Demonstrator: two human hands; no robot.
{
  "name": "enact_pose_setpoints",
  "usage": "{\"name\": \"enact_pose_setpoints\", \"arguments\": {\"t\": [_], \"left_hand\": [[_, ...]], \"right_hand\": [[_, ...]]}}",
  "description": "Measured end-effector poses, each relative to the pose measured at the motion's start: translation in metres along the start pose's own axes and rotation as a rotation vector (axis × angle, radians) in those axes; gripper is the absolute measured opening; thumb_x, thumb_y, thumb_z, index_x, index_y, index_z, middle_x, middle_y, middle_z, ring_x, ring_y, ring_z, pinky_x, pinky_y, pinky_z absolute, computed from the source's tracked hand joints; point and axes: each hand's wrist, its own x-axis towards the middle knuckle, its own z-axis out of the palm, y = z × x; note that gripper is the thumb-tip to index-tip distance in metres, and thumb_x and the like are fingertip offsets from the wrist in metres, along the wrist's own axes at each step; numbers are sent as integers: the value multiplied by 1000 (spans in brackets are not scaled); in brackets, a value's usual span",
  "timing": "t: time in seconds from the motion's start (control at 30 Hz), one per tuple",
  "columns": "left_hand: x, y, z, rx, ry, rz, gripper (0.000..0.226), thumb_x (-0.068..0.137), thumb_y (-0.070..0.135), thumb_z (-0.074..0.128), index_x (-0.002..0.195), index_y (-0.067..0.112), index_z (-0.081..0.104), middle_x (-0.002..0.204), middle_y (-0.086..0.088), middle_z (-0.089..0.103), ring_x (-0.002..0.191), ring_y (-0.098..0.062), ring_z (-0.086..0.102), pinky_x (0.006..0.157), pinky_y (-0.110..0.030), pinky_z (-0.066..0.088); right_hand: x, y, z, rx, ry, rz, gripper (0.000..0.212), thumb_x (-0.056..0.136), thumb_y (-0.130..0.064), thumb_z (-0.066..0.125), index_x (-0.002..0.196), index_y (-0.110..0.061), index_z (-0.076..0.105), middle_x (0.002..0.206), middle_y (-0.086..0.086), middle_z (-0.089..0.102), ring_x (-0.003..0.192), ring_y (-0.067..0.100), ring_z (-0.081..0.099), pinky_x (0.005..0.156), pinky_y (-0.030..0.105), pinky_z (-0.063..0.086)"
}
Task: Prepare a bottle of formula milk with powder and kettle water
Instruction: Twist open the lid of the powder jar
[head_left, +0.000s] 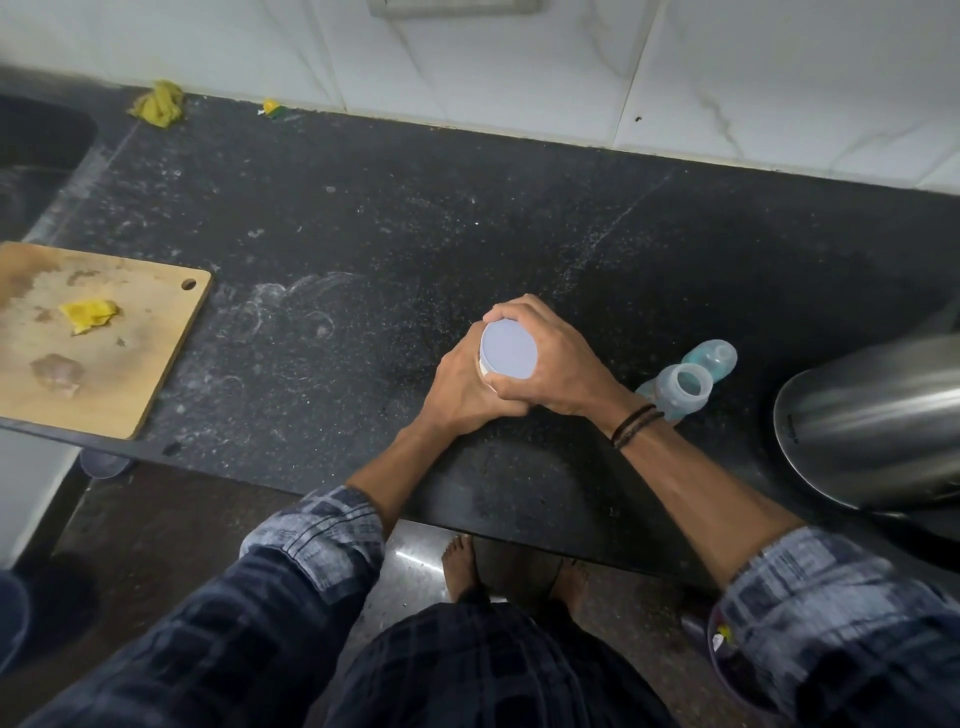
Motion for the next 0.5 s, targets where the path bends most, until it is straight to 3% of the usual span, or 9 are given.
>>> {"name": "enact_pose_setpoints", "arguments": {"t": [0.13,0.27,0.33,0.4,0.5], "left_hand": [[-2,4,1,-9,-23,-8,98,48,54,80,137,40,43,120,28,53,107,2,53,90,-15,44],[-3,9,-2,-11,-29,16,99,49,56,80,139,48,39,125,34,50,114,6,48,91,-14,41],[-4,10,-3,-2,-30,55,101,52,58,79,144,39,42,128,37,48,116,6,48,93,-17,41],[-6,11,-4,-1,-26,59,96,53,59,77,142,46,42,128,42,48,114,9,50,93,-17,41],[-7,17,-6,-2,-25,37,81,52,52,77,120,71,37,124,51,47,116,21,49,89,-18,42]], "right_hand": [[1,-3,-4,16,-53,-2,71,75,-25,90,136,-16,55,139,1,52,131,17,47,101,16,35],[1,-3,-14,-59,-113,-60,71,76,-36,86,138,-21,55,148,-4,48,149,14,25,117,30,22],[-3,-3,-17,-143,-86,-49,82,73,-61,80,142,-27,52,150,-7,41,147,15,22,119,33,22],[-10,-6,-16,-181,-7,8,93,69,-79,71,144,-30,49,146,-9,38,139,14,27,115,35,30],[-19,-11,-9,-157,95,65,86,70,-72,74,141,-31,49,138,-10,43,129,13,33,105,34,39]]}}
